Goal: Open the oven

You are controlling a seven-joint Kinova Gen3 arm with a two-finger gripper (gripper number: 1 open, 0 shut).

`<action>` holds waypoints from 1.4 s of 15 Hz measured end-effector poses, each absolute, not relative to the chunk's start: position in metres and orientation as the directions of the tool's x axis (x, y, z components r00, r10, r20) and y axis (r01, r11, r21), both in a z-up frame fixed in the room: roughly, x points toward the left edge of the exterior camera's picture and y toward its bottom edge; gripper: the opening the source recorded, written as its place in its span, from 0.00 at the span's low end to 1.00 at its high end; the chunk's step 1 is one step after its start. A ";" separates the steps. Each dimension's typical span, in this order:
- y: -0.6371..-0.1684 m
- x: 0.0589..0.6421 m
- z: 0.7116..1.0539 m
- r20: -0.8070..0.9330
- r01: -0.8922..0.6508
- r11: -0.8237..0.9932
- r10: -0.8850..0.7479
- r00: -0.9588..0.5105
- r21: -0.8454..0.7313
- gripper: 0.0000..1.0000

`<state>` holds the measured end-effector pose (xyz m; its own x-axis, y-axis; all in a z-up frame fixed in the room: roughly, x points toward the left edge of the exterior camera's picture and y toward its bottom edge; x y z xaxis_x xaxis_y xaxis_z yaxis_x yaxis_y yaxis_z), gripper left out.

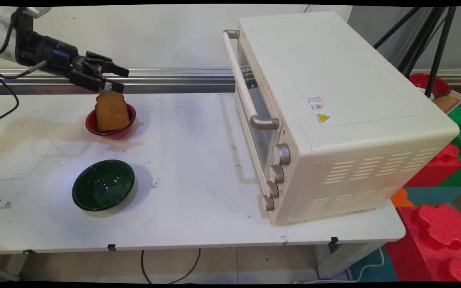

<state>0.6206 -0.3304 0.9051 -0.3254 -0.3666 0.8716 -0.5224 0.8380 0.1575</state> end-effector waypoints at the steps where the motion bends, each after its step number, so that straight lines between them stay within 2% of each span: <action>1: -0.331 0.621 0.906 0.873 -0.523 0.838 -0.366 -0.323 0.158 1.00; 9: -0.334 0.620 0.917 0.886 -0.523 0.836 -0.359 -0.293 0.166 1.00; 21: -0.354 0.601 0.955 0.926 -0.522 0.836 -0.315 -0.206 0.168 1.00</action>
